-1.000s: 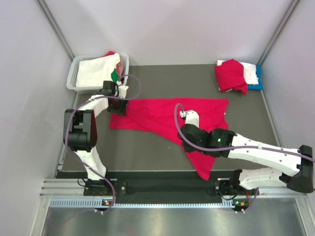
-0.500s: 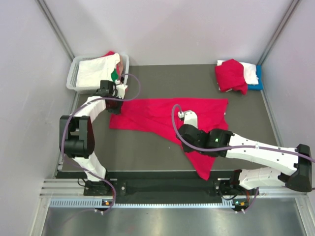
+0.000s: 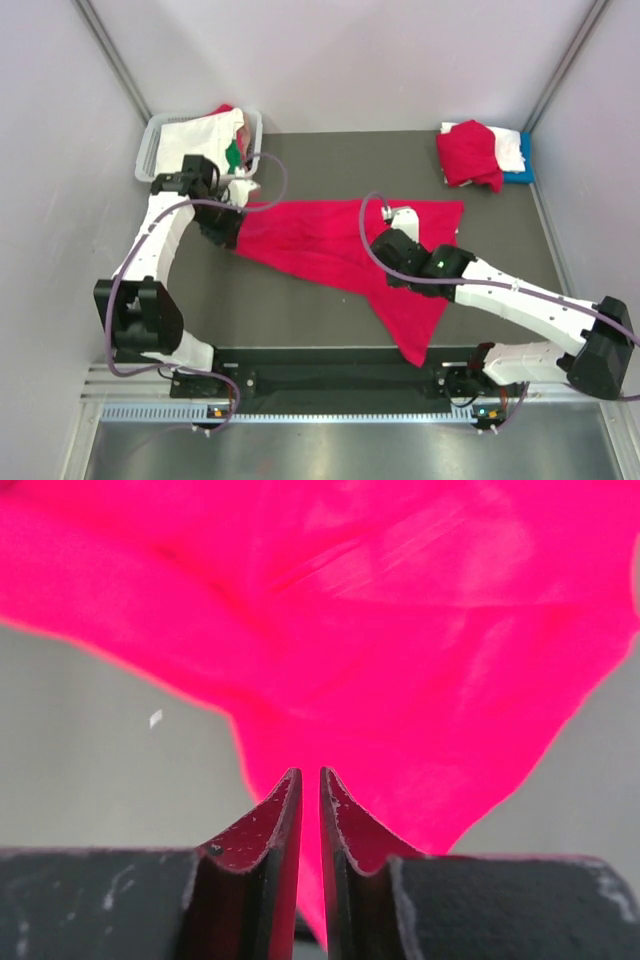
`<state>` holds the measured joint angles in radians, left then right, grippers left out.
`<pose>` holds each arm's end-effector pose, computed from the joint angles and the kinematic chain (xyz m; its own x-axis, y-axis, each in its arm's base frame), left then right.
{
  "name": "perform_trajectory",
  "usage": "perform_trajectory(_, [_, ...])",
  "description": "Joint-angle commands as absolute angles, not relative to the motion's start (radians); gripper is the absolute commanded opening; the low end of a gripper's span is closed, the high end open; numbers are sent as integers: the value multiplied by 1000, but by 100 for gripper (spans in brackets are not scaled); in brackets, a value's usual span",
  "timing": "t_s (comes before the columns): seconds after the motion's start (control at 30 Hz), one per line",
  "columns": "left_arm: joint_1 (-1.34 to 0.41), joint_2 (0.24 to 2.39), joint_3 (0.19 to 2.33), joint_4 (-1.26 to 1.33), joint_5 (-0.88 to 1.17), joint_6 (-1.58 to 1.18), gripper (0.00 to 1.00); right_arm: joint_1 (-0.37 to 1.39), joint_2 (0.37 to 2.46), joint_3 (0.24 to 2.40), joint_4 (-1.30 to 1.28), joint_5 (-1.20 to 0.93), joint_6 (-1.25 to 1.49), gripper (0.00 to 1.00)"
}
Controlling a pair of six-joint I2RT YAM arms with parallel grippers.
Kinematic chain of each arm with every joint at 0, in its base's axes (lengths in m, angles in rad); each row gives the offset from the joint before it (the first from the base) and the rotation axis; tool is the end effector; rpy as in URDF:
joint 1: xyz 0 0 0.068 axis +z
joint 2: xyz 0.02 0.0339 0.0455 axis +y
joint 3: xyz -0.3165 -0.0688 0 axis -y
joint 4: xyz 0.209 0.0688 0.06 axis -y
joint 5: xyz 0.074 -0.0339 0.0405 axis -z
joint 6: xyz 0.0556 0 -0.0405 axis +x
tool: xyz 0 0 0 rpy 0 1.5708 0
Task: Fold and stack the t-shirts
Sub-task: Flatten the tshirt out
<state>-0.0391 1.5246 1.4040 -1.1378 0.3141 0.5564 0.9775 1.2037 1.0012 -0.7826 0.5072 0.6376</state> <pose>0.2582 -0.0273 0.3433 -0.7377 0.5315 -0.4163 0.6143 0.7842 -0.0873 0.1292 0.1432 0.3235 -0.7164 -0.1317 -0.6851 -0.1844 0.9828 0.0038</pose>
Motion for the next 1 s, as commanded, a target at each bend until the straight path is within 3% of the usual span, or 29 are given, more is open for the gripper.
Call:
perform_trajectory(0.0, [-34, 1433, 1301, -1429, 359, 725, 44, 875, 1212, 996, -691, 532, 565, 14])
perform_trajectory(0.03, [-34, 1419, 1248, -1440, 360, 741, 57, 858, 1213, 996, -675, 525, 555, 14])
perform_trajectory(0.07, [-34, 1396, 1226, -1450, 364, 752, 82, 842, 1219, 997, -664, 522, 537, 14])
perform_trajectory(0.1, [-34, 1385, 1204, -1469, 368, 774, 93, 815, 1233, 999, -649, 511, 529, 14])
perform_trajectory(0.13, [-34, 1376, 1183, -1476, 373, 778, 95, 804, 1241, 1000, -640, 508, 520, 14])
perform_trajectory(0.3, [-25, 1319, 1190, -1460, 407, 764, 95, 743, 1298, 988, -578, 460, 480, 22])
perform_trajectory(0.43, [-18, 1342, 1184, -1239, 319, 652, 95, 721, 1348, 950, -499, 394, 492, 21])
perform_trajectory(0.83, [48, 1722, 1307, -971, 313, 511, 94, 713, 1517, 995, -411, 342, 486, 19])
perform_trajectory(0.97, [69, 1787, 1359, -914, 308, 468, 92, 696, 1581, 1051, -408, 330, 466, 25])
